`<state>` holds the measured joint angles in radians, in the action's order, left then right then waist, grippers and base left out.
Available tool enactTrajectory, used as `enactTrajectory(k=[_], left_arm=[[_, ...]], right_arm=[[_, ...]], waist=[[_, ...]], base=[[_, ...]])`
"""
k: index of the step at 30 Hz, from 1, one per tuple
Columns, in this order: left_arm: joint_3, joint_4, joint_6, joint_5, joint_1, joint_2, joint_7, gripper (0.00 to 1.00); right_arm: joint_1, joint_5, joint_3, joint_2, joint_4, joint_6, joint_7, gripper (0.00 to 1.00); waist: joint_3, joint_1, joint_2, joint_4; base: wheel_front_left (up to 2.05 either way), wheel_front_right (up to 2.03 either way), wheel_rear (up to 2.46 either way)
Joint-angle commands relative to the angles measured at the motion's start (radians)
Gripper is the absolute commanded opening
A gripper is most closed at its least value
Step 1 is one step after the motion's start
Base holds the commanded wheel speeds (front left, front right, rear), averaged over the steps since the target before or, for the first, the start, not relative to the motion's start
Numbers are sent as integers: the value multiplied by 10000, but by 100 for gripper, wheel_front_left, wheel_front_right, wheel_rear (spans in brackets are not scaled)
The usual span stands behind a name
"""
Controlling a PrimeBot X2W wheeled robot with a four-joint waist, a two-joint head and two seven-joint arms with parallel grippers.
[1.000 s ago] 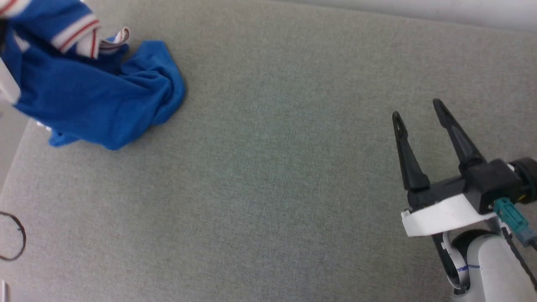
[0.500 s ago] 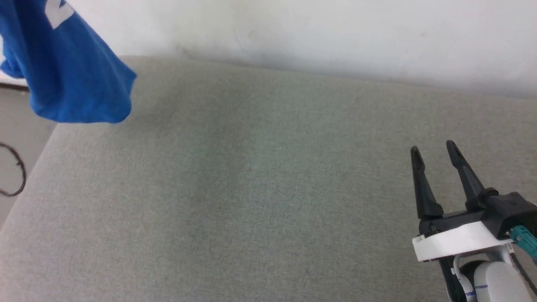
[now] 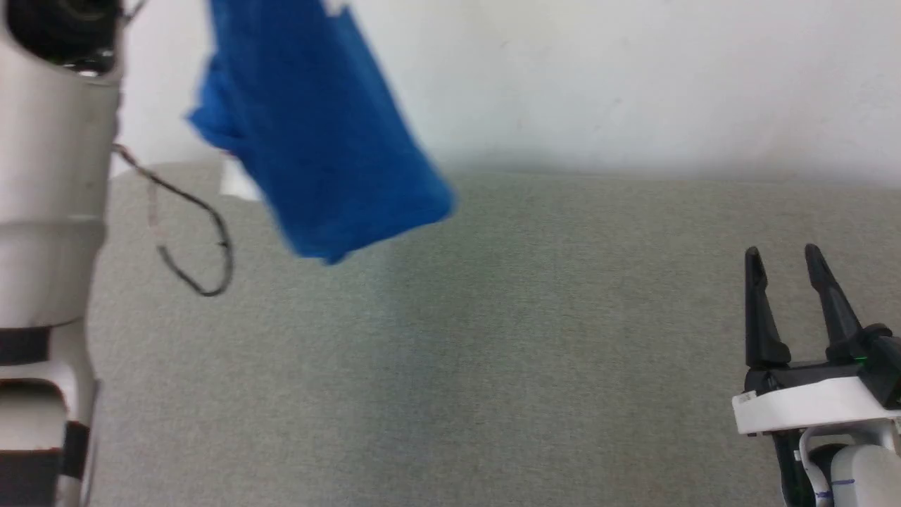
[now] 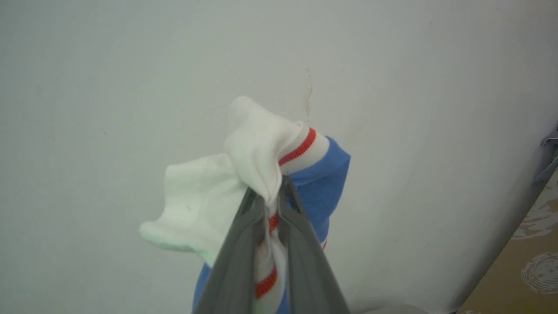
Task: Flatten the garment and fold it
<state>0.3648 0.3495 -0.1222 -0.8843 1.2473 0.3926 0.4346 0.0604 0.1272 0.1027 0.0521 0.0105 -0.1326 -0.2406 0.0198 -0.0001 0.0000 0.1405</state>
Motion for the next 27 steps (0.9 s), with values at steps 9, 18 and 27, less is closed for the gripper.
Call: enactTrajectory(k=[9,18,27], left_arm=[[733,-1795,-330,-658,-705,-1548,456,0],[2258,-2928,-343,321,-2719,-2088,-584,0],[3701,-1484,-764,1105,-5857,-2016,-1697,0]], right_arm=[[122,25,479,-18,-102,19,-134,100],[195,81,1048,-18,-266,19,-176,100],[23,198,1163,-18,-367,19,-194,100]], waist=[[151,1,0,-1280],[427,1,0,-2229],[810,1,0,-2666]], base=[[0,0,0],[0,0,0],[0,0,0]])
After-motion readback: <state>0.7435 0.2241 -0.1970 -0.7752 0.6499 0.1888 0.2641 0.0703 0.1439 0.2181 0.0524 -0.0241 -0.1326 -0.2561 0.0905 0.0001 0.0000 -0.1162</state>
